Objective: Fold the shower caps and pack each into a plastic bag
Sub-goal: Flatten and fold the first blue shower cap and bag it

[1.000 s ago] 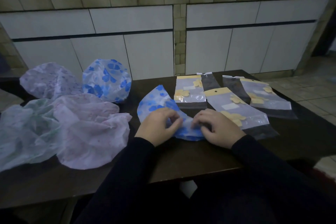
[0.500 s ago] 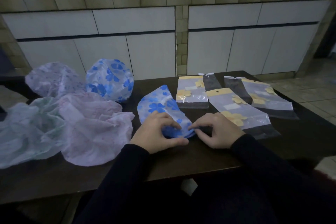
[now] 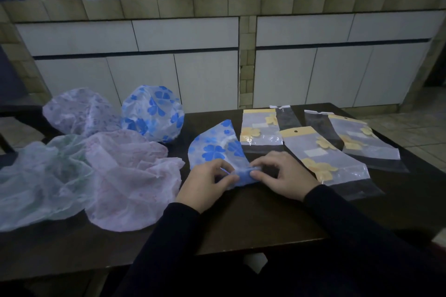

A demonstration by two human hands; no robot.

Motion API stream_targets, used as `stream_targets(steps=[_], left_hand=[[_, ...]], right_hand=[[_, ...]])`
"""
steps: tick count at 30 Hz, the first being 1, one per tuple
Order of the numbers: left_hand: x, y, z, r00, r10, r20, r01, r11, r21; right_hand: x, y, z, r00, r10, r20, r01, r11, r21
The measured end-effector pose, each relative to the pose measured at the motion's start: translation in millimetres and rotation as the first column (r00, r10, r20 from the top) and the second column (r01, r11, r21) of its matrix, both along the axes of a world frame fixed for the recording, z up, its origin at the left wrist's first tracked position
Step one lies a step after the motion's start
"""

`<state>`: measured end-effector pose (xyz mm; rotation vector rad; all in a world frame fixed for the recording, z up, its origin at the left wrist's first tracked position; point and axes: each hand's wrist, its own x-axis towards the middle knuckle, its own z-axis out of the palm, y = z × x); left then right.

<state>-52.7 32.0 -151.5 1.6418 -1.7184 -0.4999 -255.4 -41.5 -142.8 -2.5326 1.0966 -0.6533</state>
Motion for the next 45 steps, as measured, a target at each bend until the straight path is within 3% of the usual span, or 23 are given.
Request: stream_targets(steps=[5,10,14,20,24,27,32,41,45], left_hand=[[-2,-5,0,0.998,0.056,-0.005,-0.056,0.998,0.004],[-3,-5,1,0.992,0.063,0.111,-0.055,0.996,-0.071],[-3,-3,1,0.975,-0.005,0.223,0.027,0.995,-0.094],[-6,1,2,0.975,-0.014,0.223,0.027,0.998,-0.056],[-6,-1,0,0.974,0.049,0.220,-0.037,0.998,-0.059],[-6,-4,-1,0.968,0.089,0.235,-0.080,0.996,-0.047],[-5,0,0,0.970,0.075,0.231,-0.070,0.997,-0.033],[-5,0,4,0.981,0.112,0.158,-0.117,0.993,0.019],[-6,0,5,0.984,0.131,0.118,-0.139,0.988,0.065]], right_hand=[[12,-2,-4,0.988,-0.144,0.059,0.137,0.985,0.109],[19,3,-8,0.975,-0.212,0.065,0.208,0.976,0.063],[19,8,-10,0.967,-0.255,-0.006,0.253,0.962,-0.106],[15,12,-6,0.982,-0.188,0.002,0.183,0.952,-0.248],[14,14,-4,0.976,-0.163,-0.142,0.097,0.918,-0.385],[13,13,0,0.957,-0.200,-0.208,0.124,0.936,-0.329],[2,8,0,0.964,-0.123,-0.235,0.069,0.972,-0.224],[3,3,-3,0.997,-0.048,-0.058,0.037,0.982,-0.187],[6,9,-1,0.996,-0.085,0.011,0.085,0.995,-0.055]])
